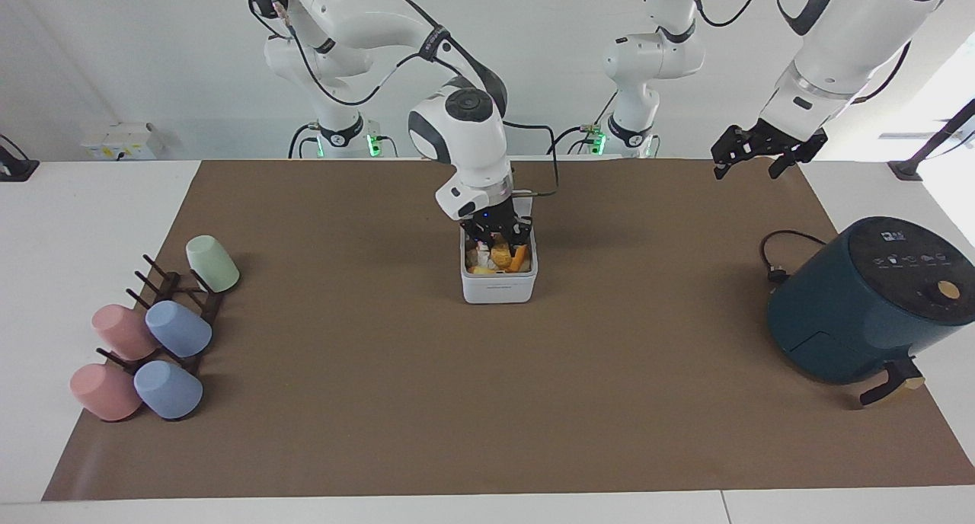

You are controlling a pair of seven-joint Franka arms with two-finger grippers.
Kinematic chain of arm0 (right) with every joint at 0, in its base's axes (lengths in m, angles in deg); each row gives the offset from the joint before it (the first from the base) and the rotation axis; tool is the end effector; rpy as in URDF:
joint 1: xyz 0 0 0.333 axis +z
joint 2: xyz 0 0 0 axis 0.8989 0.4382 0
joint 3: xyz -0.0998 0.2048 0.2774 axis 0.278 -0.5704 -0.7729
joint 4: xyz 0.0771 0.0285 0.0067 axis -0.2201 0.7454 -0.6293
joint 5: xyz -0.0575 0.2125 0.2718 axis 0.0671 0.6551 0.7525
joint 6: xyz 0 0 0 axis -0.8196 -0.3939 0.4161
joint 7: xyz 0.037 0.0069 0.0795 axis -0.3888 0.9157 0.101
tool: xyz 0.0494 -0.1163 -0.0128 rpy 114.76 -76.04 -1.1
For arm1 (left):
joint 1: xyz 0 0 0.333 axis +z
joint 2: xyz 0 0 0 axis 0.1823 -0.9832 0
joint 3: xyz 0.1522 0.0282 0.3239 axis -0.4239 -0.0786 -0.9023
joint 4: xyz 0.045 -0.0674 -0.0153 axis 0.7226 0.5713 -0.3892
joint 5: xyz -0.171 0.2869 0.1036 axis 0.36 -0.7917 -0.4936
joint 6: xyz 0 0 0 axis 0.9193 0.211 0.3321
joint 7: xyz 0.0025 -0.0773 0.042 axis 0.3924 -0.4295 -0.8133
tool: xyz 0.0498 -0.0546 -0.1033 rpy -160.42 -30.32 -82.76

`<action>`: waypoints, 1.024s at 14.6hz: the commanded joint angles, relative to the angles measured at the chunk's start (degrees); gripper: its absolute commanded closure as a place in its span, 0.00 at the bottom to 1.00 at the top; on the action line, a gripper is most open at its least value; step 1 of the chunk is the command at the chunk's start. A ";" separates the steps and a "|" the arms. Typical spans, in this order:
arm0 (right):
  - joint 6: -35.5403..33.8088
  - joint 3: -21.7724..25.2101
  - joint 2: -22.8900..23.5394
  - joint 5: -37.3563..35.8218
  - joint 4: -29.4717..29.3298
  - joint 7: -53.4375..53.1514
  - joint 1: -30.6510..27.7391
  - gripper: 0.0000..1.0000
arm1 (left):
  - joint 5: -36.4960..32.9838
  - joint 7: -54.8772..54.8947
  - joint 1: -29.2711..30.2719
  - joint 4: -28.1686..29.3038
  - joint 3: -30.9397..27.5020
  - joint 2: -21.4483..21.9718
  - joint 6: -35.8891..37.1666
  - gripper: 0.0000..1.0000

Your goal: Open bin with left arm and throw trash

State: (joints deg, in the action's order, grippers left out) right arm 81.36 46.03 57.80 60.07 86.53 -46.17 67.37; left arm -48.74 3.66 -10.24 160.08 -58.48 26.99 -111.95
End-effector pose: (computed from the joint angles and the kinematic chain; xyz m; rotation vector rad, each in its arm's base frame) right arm 0.4935 0.3611 0.4338 -2.9406 0.4085 -0.0727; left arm 0.4852 -0.0509 0.6449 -3.1321 0.1221 0.1504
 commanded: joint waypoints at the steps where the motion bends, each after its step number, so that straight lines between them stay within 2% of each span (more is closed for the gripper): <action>1: 1.27 -1.13 -0.57 -0.97 3.35 -0.90 -1.25 1.00 | -0.91 -0.87 0.18 -0.17 0.53 0.57 -0.97 0.00; 7: 1.36 -1.13 0.05 -1.15 4.49 -0.72 -1.52 1.00 | 0.23 -0.78 0.18 0.18 0.45 0.57 -2.12 0.00; 10: 4.61 -1.13 1.10 -1.24 5.81 -0.72 -1.52 1.00 | 0.32 -0.69 0.09 0.88 0.44 0.65 -2.12 0.00; 13: 3.48 -1.05 1.37 -1.59 4.07 -0.81 -1.60 1.00 | 0.32 -0.78 -0.35 0.80 0.44 0.65 -1.86 0.00; 14: 2.34 -1.05 1.19 -1.59 2.84 -0.81 -1.69 0.88 | 0.32 -0.60 -0.26 0.80 0.44 0.74 -1.86 0.00; 15: 0.59 -1.05 1.02 -1.59 1.70 -0.81 -1.69 0.36 | 0.32 -0.60 -0.26 0.71 0.44 0.65 -1.94 0.00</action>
State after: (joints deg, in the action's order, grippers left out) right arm 82.71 46.02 57.19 60.06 87.87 -46.17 66.94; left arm -48.69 3.55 -10.25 160.13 -57.90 27.00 -113.42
